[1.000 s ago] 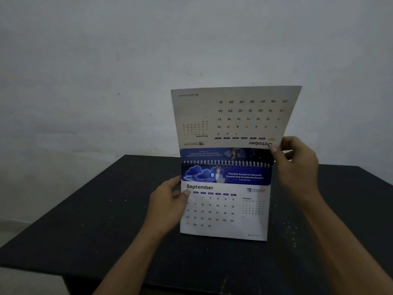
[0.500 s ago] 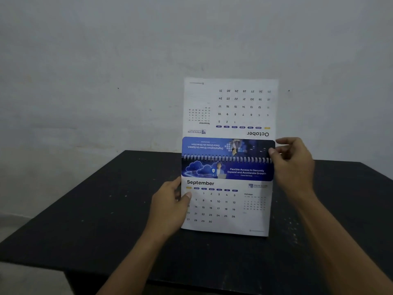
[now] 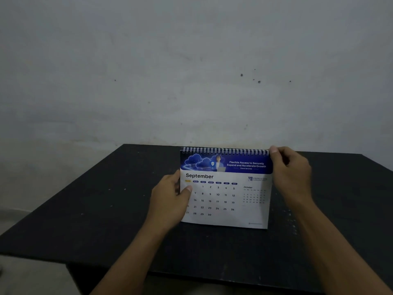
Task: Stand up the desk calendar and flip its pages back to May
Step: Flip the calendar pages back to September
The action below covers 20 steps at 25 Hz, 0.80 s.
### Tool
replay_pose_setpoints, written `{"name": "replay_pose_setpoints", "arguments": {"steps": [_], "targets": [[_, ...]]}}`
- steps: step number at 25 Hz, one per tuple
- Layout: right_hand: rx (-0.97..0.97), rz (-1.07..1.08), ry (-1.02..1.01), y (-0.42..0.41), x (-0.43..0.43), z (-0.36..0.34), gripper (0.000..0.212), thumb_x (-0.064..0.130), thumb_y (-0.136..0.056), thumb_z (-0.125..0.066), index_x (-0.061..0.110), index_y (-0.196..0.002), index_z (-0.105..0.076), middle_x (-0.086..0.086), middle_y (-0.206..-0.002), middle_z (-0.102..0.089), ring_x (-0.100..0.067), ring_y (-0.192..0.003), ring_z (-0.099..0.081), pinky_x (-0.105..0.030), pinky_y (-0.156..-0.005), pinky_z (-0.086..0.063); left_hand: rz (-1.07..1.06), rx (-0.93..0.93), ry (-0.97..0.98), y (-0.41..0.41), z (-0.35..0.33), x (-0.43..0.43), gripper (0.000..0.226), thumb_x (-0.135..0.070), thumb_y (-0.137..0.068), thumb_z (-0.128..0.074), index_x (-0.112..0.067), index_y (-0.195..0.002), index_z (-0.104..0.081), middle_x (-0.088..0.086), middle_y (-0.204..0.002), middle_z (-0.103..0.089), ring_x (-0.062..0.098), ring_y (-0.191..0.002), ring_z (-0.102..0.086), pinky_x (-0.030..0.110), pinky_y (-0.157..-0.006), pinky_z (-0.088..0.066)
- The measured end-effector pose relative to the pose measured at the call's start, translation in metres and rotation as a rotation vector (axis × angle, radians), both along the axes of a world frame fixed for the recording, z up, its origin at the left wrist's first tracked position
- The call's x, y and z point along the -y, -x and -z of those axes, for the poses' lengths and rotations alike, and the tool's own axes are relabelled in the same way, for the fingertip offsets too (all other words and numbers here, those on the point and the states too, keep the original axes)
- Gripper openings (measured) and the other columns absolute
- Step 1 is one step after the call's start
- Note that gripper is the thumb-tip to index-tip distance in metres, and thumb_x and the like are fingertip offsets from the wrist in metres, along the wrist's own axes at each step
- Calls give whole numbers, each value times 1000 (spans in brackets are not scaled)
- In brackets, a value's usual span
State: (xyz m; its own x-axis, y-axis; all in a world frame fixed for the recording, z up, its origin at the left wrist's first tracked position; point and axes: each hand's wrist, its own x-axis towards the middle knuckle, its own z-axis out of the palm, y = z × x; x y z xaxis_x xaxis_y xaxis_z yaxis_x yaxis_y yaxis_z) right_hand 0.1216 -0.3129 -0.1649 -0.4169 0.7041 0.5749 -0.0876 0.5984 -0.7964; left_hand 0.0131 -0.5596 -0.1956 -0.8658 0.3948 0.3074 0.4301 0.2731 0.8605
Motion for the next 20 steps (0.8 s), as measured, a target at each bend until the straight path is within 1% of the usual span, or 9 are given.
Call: {"name": "replay_pose_setpoints", "arguments": {"steps": [3, 7, 11, 13, 15, 17, 18, 20], "targets": [[32, 10, 13, 0, 0, 3, 36, 50, -93, -46, 18, -91, -63, 2, -92, -67, -11, -87, -64, -28, -65, -52, -12, -22, 1, 1, 1, 0, 37, -18, -90, -63, -30, -125, -62, -10, -109, -63, -4, -90, -61, 13, -68, -46], [43, -7, 27, -1, 3, 2, 34, 50, -94, -45, 21, -84, -60, 10, -82, -66, -5, -78, -64, -20, -56, -44, -22, -22, -5, 2, 2, -1, 37, -18, -90, -64, -28, -125, -62, -11, -108, -63, -5, -88, -60, 13, -68, -45], [48, -5, 25, 1, 3, 3, 35, 48, -94, -45, 17, -87, -61, 10, -82, -65, -5, -77, -63, -21, -56, -44, -27, -36, 17, 2, 1, -2, 37, -19, -90, -64, -33, -124, -61, -22, -97, -57, -9, -84, -57, 11, -65, -42], [41, -13, 17, 0, 3, 3, 34, 46, -95, -45, 16, -88, -61, 9, -82, -65, -6, -78, -63, -22, -57, -45, -24, -39, 20, 3, 2, -1, 36, -19, -90, -63, -36, -122, -62, -20, -99, -58, -9, -85, -57, 11, -65, -42], [47, -18, -2, -3, 5, 5, 32, 43, -96, -45, 15, -95, -62, 5, -88, -66, -9, -82, -64, -24, -60, -47, -17, -35, 11, 2, 2, -1, 38, -18, -90, -64, -37, -123, -60, -16, -103, -59, -8, -87, -57, 12, -68, -44], [69, 3, -42, -7, 9, 12, 27, 37, -95, -49, 15, -107, -61, 0, -99, -66, -12, -88, -63, -27, -66, -51, -21, -42, 3, 1, 4, 0, 41, -17, -90, -65, -33, -127, -59, -18, -101, -57, -8, -88, -58, 13, -70, -45], [89, 22, -69, -10, 13, 18, 28, 33, -94, -53, 15, -115, -59, 0, -105, -64, -13, -90, -62, -28, -69, -52, -20, -49, 13, 0, 5, 0, 41, -18, -89, -65, -33, -127, -59, -18, -101, -58, -6, -89, -59, 13, -70, -45], [141, 53, -127, -18, 22, 32, 39, 27, -90, -59, 14, -126, -53, 2, -112, -58, -12, -92, -59, -27, -70, -51, -11, -48, 37, -1, 9, 1, 41, -19, -89, -65, -34, -127, -59, -14, -106, -60, 0, -93, -62, 12, -70, -46]]}}
